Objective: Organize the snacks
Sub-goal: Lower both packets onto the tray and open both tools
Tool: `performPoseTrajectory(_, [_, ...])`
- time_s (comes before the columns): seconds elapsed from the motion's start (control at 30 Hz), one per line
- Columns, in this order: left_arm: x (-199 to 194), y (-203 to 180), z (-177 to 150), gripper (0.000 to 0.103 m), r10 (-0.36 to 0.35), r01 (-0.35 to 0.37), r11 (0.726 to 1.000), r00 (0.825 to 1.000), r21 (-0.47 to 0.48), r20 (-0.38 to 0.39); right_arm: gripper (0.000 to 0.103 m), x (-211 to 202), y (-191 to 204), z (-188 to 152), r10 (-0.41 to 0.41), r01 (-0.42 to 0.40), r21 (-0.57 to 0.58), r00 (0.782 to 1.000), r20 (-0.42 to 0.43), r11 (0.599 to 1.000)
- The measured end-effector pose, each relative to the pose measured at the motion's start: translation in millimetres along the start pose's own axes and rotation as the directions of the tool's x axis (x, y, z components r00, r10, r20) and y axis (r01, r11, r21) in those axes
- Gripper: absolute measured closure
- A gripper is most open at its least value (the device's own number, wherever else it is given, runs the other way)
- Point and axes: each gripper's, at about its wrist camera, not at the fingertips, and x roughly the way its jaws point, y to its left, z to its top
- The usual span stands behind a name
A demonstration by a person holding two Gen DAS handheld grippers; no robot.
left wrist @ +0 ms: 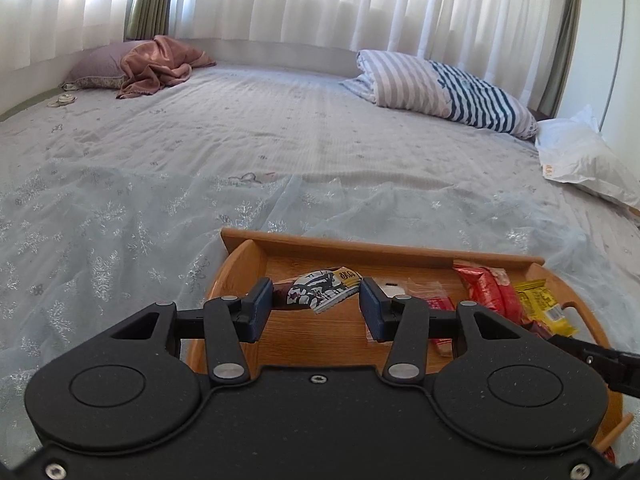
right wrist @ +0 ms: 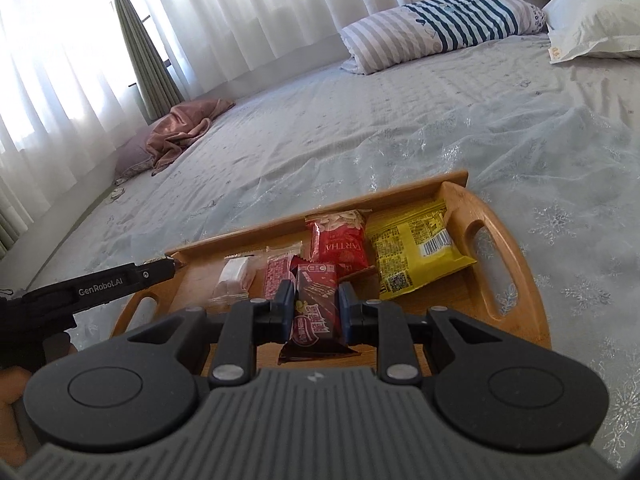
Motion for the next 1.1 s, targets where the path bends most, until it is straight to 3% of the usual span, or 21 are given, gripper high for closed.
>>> performPoseTrajectory(0.43, [23.4, -3.8, -2.2, 0.058, 0.019, -0.019, 1.000, 0.999, -0.003, -0.034, 0.076, 3.7, -11.3, -8.2, -0.100, 0.100, 0.000, 0.995, -0.010, 0.995])
performPoseTrajectory(0.93, [35.6, -9.5, -5.5, 0.056, 0.023, -0.022, 1.000, 0.998, 0.019, -0.061, 0.074, 6.8, -5.8, -11.0, -0.085, 0.085, -0.037, 0.996, -0.011, 0.996])
performPoseTrajectory(1.03, [36.1, -9.1, -5.4, 0.053, 0.022, -0.021, 1.000, 0.998, 0.019, -0.063, 0.073, 3.8, -6.2, -10.8, -0.082, 0.082, -0.042, 0.997, -0.005, 0.996])
performPoseTrajectory(1.1, [35.4, -9.2, -5.3, 0.043, 0.027, -0.026, 0.999, 0.998, 0.021, -0.062, 0.073, 0.7, -6.4, -11.0, -0.074, 0.074, -0.048, 0.997, 0.001, 0.996])
